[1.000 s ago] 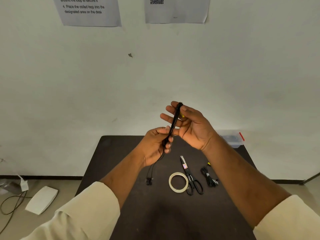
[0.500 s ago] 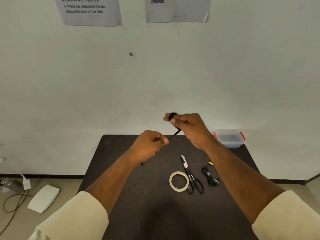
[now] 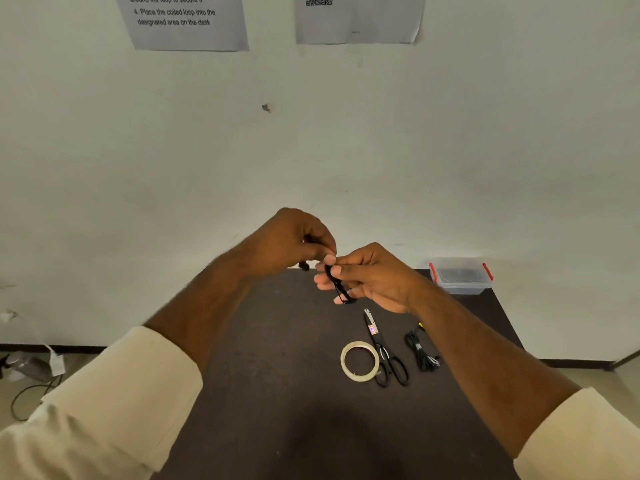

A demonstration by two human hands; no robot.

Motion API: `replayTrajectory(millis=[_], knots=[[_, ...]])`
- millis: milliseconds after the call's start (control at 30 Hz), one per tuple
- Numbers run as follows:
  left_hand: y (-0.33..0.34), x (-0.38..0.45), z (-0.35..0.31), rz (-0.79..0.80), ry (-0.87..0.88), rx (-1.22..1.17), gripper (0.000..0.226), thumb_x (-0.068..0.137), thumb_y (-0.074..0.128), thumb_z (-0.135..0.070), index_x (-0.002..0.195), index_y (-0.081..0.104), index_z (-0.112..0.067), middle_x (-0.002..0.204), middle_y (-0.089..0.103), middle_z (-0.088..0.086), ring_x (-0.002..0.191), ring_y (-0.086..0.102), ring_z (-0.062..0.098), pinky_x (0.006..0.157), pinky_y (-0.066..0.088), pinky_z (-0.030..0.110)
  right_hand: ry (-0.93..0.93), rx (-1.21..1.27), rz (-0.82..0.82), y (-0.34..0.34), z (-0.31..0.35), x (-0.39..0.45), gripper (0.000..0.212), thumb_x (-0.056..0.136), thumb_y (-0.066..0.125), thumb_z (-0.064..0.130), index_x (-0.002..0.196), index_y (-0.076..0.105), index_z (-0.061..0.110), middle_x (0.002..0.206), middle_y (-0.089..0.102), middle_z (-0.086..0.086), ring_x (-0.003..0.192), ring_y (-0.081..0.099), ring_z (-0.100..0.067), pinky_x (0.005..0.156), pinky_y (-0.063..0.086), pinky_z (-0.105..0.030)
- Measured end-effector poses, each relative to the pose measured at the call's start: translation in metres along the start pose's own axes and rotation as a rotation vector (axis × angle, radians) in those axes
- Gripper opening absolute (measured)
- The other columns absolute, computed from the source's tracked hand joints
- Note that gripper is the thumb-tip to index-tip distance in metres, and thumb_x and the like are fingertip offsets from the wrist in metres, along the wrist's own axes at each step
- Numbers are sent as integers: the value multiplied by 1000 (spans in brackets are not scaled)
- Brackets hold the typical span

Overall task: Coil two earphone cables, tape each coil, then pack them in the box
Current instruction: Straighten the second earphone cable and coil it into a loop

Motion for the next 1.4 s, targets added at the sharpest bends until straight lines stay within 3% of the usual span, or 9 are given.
replayTrajectory(millis=[233,500,600,833,900,1000,1100,1233,1400], knots=[[19,-9,24,-206,-33,-710,19,79,69,-16,87,72,1,84,65,26,80,62,31,76,55,36,-69,271,57,8,9,-5,26,84,67,16,104,71,-1,86,72,-19,83,72,-36,84,50,-67],[69,-21,37,-259,-202,-1216,11,86,63,-13,91,71,-9,65,65,5,50,56,14,44,46,24,-106,397,105,13,10,-7,27,85,66,15,107,70,0,77,66,-12,75,68,-24,80,52,-65],[77,-23,36,-332,-221,-1135,23,95,53,-3,90,73,-14,62,63,-4,50,55,3,41,40,18,-131,415,67,7,16,-5,28,82,69,20,105,71,5,78,67,-8,74,68,-22,81,54,-59],[70,-27,27,-276,-148,-742,30,102,39,-13,96,68,-8,89,68,0,95,65,17,80,54,32,-188,508,-56,1,16,-3,25,88,60,16,107,70,3,74,65,-7,69,66,-19,78,57,-56],[68,-28,24,-252,-118,-659,29,101,41,-19,88,64,-6,87,65,-2,94,63,14,92,46,40,-209,523,-85,2,16,-3,23,88,59,16,103,72,5,73,65,-6,67,65,-18,74,58,-48],[67,-29,21,-195,-70,-437,19,93,45,-38,79,58,-37,78,60,-23,91,58,2,115,14,47,-228,526,-125,0,16,-3,22,87,59,18,100,75,8,74,67,-4,71,66,-16,69,58,-34],[65,-28,20,-276,-39,-186,7,86,56,-49,86,58,-42,86,63,-15,93,58,1,117,5,44,-224,541,-144,0,14,-2,22,87,60,17,100,75,7,76,68,-6,72,66,-17,67,56,-26],[56,-23,25,-385,-90,12,12,92,62,-24,90,67,-13,89,68,-2,99,57,9,117,8,52,-221,572,-160,0,12,-1,21,86,62,15,99,74,3,77,66,-10,75,65,-20,57,52,-21],[41,-14,27,-303,-126,199,22,89,64,-33,67,59,-33,65,60,-7,82,56,8,114,1,50,-143,568,-196,-3,8,-1,20,85,63,13,97,71,0,81,66,-15,76,62,-24,63,54,-26]])
Point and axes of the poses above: each hand's wrist, its own x-axis towards the middle knuckle, its own y-axis out of the palm, z = x × y, the point moved 7 cm from there along x, towards the middle knuckle
